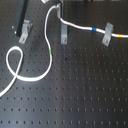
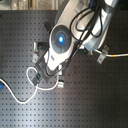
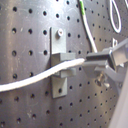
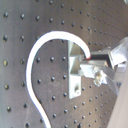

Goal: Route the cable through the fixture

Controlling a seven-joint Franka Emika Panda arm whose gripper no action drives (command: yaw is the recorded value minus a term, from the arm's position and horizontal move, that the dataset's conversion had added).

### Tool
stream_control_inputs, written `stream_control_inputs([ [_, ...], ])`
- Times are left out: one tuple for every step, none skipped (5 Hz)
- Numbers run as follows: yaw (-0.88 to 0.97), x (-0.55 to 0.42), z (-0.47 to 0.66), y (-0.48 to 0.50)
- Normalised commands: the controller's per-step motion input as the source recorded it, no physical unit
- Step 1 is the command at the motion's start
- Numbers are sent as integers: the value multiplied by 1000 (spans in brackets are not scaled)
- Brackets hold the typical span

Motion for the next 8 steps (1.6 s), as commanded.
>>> stream_control_inputs([
  [106,-267,275,-77],
  [11,-193,113,93],
  [63,-138,0,191],
  [29,155,56,157],
  [360,503,74,223],
  [240,266,324,39],
  [-80,48,511,-106],
  [-229,-151,49,-75],
])
